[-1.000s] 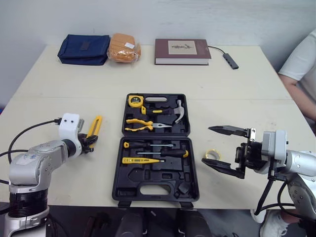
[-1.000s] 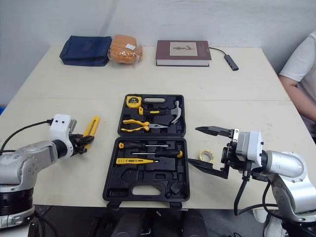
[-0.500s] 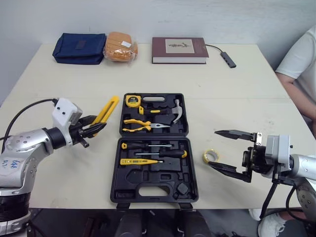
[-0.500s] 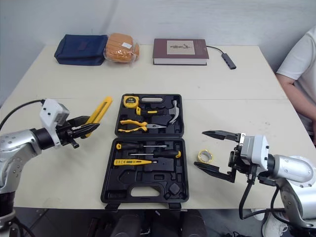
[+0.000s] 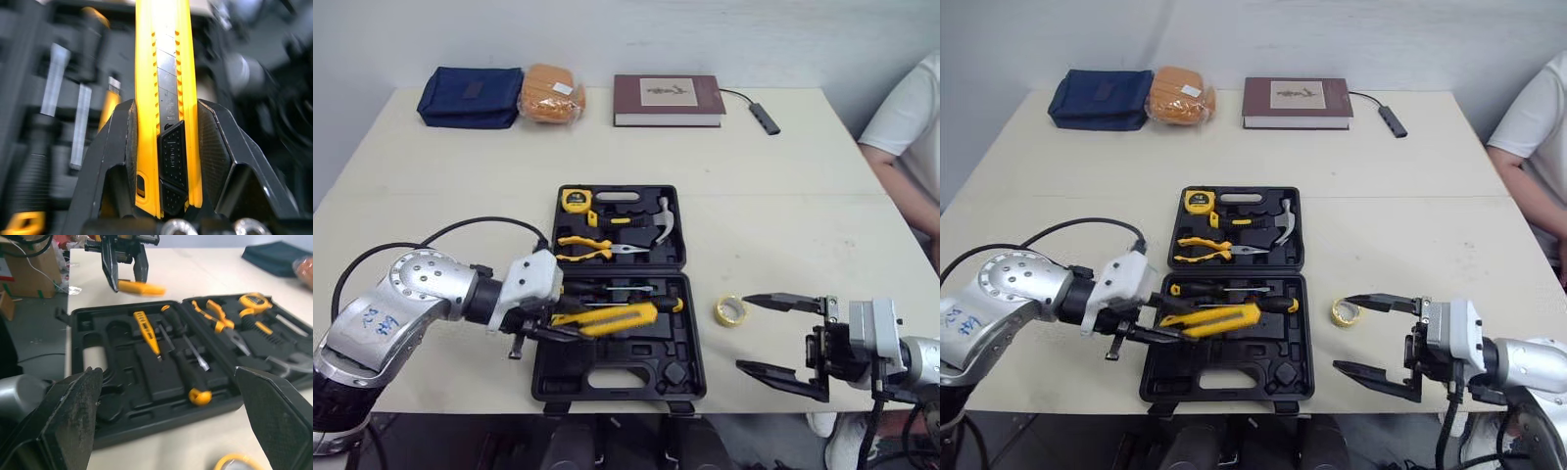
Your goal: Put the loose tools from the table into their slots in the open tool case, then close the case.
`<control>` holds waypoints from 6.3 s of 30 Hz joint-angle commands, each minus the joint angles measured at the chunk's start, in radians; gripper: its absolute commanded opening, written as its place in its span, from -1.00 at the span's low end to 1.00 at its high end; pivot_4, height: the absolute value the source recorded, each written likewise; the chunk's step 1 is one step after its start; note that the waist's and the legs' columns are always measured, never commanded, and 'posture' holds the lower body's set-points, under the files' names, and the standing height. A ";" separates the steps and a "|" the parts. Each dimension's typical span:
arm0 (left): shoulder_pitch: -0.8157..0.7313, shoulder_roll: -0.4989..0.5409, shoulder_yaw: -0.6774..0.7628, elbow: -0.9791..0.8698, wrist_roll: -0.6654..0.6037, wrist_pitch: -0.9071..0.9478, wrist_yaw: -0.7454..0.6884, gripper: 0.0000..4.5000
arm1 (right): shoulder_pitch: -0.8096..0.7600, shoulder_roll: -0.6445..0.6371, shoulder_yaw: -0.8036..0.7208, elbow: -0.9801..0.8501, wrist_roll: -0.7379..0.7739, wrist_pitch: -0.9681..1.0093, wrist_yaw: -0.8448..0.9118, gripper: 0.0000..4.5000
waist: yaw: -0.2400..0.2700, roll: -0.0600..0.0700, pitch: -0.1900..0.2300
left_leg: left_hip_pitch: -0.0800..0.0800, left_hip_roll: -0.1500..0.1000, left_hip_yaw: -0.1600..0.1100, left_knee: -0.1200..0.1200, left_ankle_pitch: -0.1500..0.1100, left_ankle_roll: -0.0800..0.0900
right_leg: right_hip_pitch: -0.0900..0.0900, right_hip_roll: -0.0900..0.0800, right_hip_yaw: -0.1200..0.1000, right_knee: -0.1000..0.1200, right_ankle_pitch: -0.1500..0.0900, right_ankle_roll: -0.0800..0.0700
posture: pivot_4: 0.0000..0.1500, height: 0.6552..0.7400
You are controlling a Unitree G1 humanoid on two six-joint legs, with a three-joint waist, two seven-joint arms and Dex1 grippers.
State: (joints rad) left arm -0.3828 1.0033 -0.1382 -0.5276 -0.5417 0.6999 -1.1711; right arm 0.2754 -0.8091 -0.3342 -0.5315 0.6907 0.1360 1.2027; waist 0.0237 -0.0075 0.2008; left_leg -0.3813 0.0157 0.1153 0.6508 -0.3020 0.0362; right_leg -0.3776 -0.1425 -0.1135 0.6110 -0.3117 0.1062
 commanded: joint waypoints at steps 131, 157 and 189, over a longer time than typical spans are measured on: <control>0.299 -0.238 0.532 0.670 0.112 -0.751 0.170 0.58 | 0.139 0.108 -0.361 0.593 -0.192 -0.452 -0.055 1.00 | -0.012 0.008 -0.018 | -0.003 0.000 -0.003 0.010 -0.004 0.007 | 0.001 -0.003 -0.003 0.002 0.001 0.002 | 1.00 1.00; 0.348 -0.280 0.558 0.442 -0.034 -0.624 0.318 0.97 | 0.086 0.019 -0.301 0.509 -0.109 -0.354 -0.159 1.00 | -0.024 0.008 -0.017 | 0.006 0.000 0.002 -0.004 -0.009 0.001 | 0.002 -0.005 0.004 -0.001 0.001 0.000 | 1.00 1.00; 0.156 -0.301 0.181 0.213 -0.050 -0.483 0.003 0.97 | -0.825 -0.441 0.696 -0.002 -0.321 0.750 -0.027 1.00 | -0.026 0.011 -0.012 | -0.021 0.002 0.003 0.014 -0.002 0.006 | -0.017 -0.001 0.001 0.002 0.003 0.003 | 1.00 1.00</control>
State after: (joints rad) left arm -0.2283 0.7003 0.0375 -0.2997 -0.5869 0.2204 -1.1604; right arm -0.5359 -1.2585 0.3551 -0.5197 0.3875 0.8812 1.1657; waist -0.0022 0.0034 0.1886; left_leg -0.4023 0.0174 0.1176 0.6653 -0.3039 0.0425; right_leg -0.3945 -0.1439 -0.1125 0.6127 -0.3083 0.1093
